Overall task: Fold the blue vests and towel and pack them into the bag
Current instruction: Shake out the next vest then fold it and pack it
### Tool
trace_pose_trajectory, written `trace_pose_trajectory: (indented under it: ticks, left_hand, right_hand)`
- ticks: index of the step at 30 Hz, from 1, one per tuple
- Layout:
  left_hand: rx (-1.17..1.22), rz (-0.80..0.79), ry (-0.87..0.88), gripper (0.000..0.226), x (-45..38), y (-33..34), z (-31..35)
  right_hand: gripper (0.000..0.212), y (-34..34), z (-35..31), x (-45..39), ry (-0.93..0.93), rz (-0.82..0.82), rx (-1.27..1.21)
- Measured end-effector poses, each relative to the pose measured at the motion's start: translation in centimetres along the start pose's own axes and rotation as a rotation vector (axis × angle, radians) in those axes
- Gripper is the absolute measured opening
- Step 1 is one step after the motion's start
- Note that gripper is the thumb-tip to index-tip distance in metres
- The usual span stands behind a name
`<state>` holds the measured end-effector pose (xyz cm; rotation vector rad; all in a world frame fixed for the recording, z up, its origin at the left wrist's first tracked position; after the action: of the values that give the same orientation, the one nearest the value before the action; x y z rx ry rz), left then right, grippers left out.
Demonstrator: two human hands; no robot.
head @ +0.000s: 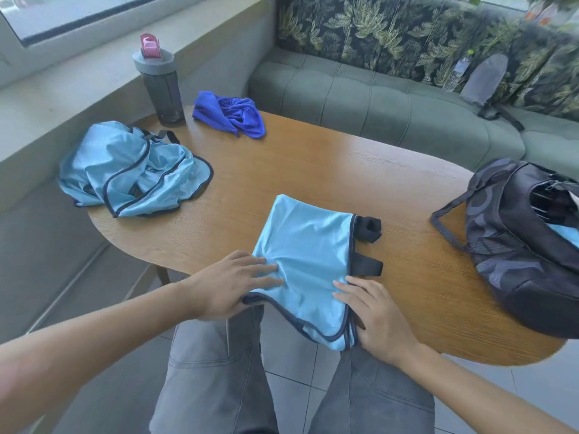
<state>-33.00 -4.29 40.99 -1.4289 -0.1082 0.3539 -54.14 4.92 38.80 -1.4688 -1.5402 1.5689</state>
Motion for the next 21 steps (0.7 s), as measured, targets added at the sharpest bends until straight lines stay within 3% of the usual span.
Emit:
trace_pose_trajectory:
  ticks: [2,4,6,8,10,13,16,19,21]
  left_hand:
    - [0.231,-0.047,-0.087,0.046,-0.7,-1.0,-0.7]
    - [0.468,-0.027,-0.282,0.063,-1.2,-1.6,-2.7]
    - [0.641,0.093,-0.492,0.079,-1.5,-2.3,-5.1]
    - [0.82,0.217,-0.608,0.08,-2.8,-2.8,-6.9]
    - [0.934,0.291,-0.737,0.07,-4.7,-2.4,-9.0]
    - [0.928,0.274,-0.997,0.054,-6.5,0.5,-12.5]
    - [0.766,0.271,-1.162,0.045,-6.8,2.9,-13.9]
    - [0.574,0.349,-1.17,0.041,-6.4,2.5,-12.9]
    - [0.468,0.391,-1.088,0.027,-6.4,1.8,-12.0]
  right_hand:
    - [0.042,-1.0,0.5,0.0,0.122,0.14,-0.11]
    - [0.038,-1.9,1.5,-0.2,0.362,0.222,-0.284]
    - [0.023,-3.0,1.9,-1.1,0.534,0.296,-0.412]
    - [0.005,-4.1,2.3,-3.2,0.61,0.339,-0.444]
    - [0.012,-3.7,4.4,-5.5,0.743,0.302,-0.467]
    - [0.026,-1.2,8.3,-7.5,0.964,0.162,-0.467]
    - [0.039,1.0,10.4,-7.4,1.073,0.109,-0.349]
    - [0.037,1.1,10.1,-7.5,1.065,0.116,-0.239]
    - [0.035,0.8,9.8,-7.6,1.048,0.117,-0.174]
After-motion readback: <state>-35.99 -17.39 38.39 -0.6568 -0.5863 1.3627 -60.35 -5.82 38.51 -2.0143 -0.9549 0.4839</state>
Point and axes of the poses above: each hand's wrist, its own x-axis away from the middle knuckle, its own y-axis out of the palm, z = x × y, the point moved 9 cm from there along -x, towards the middle knuckle, and after that the axes turned 5 degrees about z, right-handed, at the moved point
